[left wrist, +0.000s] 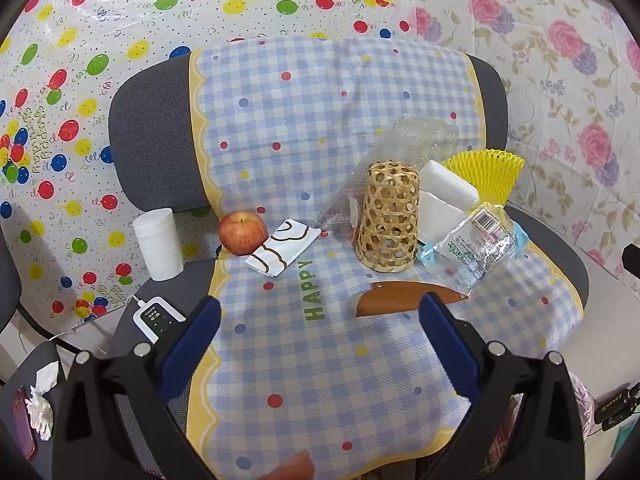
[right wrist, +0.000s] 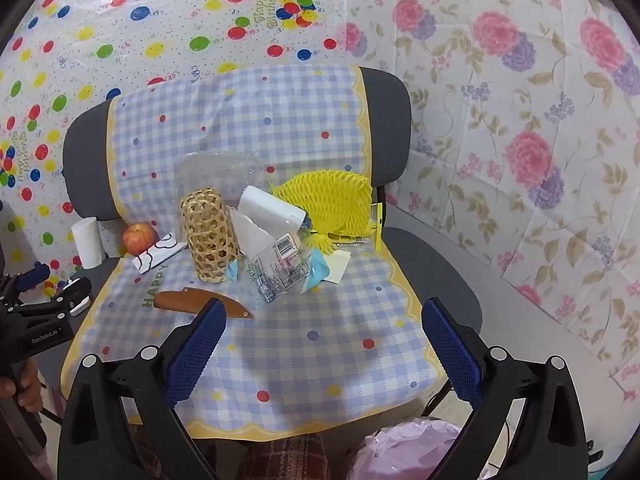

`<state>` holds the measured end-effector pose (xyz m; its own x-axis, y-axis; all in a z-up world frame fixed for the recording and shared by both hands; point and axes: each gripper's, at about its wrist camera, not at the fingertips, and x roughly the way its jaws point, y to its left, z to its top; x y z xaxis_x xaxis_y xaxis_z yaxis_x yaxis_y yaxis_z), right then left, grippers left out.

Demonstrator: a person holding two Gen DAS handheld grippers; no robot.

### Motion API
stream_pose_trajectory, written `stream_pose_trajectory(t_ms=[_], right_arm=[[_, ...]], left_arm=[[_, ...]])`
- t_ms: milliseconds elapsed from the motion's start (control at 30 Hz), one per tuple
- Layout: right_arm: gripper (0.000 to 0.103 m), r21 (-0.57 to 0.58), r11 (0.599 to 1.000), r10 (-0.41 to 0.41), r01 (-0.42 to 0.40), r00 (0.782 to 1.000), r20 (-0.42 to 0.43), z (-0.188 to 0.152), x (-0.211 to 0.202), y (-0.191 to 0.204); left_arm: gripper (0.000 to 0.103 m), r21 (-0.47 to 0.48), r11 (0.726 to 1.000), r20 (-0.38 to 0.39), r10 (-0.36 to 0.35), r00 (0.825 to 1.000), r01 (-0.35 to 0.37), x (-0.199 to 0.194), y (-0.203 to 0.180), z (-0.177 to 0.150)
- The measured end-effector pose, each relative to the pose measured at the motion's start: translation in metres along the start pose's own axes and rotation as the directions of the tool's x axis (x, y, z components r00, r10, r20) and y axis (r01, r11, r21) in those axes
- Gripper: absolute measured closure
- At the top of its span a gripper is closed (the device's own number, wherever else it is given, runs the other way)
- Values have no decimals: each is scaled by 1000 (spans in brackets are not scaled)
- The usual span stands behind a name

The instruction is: Collect trash

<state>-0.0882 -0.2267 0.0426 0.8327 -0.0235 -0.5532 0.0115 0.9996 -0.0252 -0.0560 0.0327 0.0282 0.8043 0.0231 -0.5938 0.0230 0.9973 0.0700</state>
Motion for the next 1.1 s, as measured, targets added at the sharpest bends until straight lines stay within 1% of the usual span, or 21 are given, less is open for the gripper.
stream_pose_trajectory(t_ms=[300, 333, 633, 667, 733, 1100], right_arm=[[6, -2, 1000, -6, 6, 1000, 6, 1, 0, 3], [6, 0, 1000, 4, -4, 1000, -3, 3, 2, -3], [6, -1, 1000, 5, -5, 1000, -8, 1, 0, 3], [6, -2, 1000, 3, -3, 1000, -7, 1, 6, 3], [6, 0, 1000, 5, -5, 1000, -11, 5, 1, 1], [6, -4, 1000, 2, -2, 1000, 1, 0, 1, 2]], left_arm=[[7, -3, 1000, 0, 1, 1000, -1, 0, 1, 2], [7, -3, 1000, 0, 1, 1000, -1, 0, 1, 2], [7, -3, 1000, 0, 1, 1000, -1, 0, 1, 2], [7, -2, 1000, 0, 2, 1000, -2, 0, 1, 2], [7, -3, 1000, 0, 1, 1000, -1, 0, 1, 1], [7, -3, 1000, 0, 2, 1000, -2, 0, 1, 1]])
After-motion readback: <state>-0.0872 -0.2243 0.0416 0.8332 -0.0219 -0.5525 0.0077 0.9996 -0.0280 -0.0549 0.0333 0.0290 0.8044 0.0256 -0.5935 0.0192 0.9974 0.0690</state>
